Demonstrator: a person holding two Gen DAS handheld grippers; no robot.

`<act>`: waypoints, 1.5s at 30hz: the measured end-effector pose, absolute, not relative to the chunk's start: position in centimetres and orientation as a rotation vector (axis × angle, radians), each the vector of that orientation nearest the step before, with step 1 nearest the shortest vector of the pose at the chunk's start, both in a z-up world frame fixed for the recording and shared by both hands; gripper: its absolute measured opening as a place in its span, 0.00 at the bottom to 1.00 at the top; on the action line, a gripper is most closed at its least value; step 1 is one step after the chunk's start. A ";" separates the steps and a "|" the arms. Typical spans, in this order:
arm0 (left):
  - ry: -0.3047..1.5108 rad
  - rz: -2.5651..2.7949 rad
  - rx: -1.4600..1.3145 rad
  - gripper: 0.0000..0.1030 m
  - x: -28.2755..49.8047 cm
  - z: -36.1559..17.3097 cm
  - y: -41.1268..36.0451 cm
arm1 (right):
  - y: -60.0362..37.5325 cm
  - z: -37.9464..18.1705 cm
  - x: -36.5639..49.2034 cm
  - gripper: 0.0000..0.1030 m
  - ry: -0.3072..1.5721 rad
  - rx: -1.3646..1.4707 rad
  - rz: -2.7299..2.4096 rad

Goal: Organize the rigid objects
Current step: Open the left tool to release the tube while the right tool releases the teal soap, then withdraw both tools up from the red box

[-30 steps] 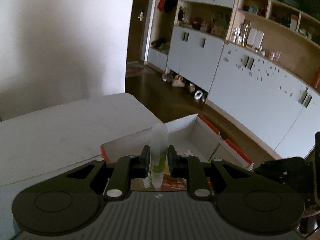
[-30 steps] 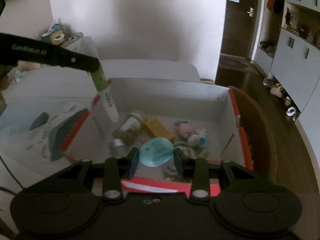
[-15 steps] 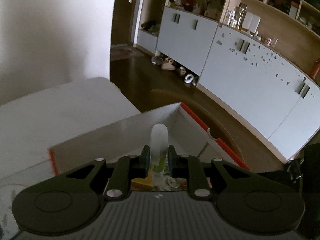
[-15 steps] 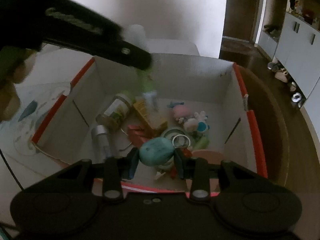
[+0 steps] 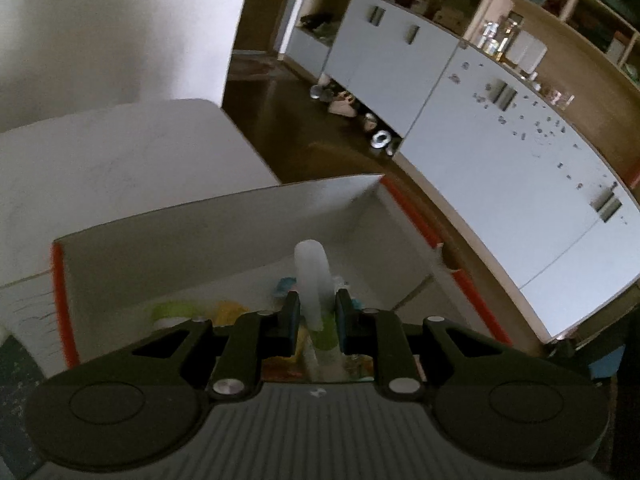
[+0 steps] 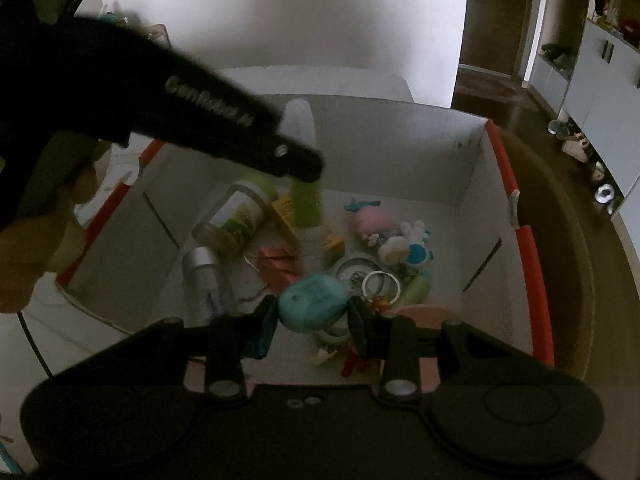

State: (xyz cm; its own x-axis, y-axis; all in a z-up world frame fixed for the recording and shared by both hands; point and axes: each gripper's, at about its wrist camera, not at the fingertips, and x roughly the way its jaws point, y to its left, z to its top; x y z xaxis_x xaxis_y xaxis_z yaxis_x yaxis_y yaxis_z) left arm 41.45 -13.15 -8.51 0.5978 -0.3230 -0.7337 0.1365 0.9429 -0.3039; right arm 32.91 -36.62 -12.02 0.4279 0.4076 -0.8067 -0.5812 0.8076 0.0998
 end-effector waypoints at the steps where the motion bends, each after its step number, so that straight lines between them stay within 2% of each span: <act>1: 0.906 -0.257 -0.228 0.17 41.5 -8.8 -12.8 | -36.6 -12.0 32.9 0.36 0.946 -0.205 0.624; 9: 0.979 -0.194 -0.207 0.17 40.8 -10.7 -11.5 | -36.7 -12.1 33.2 0.36 0.974 -0.197 0.622; 19: 0.990 -0.217 -0.113 0.17 38.8 -10.2 -12.7 | -37.4 -11.3 32.4 0.39 0.972 -0.166 0.598; 28: 0.948 -0.220 -0.061 0.18 36.0 -8.6 -13.0 | -37.8 -9.8 31.0 0.51 0.930 -0.151 0.592; 32: 0.912 -0.212 -0.039 0.18 34.3 -7.5 -12.8 | -37.8 -8.8 30.0 0.60 0.897 -0.151 0.600; 41: 0.824 -0.190 -0.020 0.18 30.8 -5.0 -12.0 | -38.0 -6.9 28.0 0.61 0.841 -0.115 0.608; 43: 0.807 -0.180 -0.017 0.21 30.2 -4.6 -11.9 | -38.1 -6.5 27.7 0.62 0.828 -0.102 0.613; 45: 0.787 -0.171 -0.014 0.29 29.5 -4.2 -11.6 | -38.4 -5.9 27.2 0.70 0.806 -0.085 0.618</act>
State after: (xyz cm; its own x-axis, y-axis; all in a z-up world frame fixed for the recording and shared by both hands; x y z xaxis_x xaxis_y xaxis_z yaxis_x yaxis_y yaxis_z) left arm 29.51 -11.64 -4.18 0.6930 -0.1583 -0.7033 0.1477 0.9861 -0.0764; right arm 27.25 -38.42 -5.91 0.5276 0.4850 -0.6974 -0.5478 0.8217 0.1571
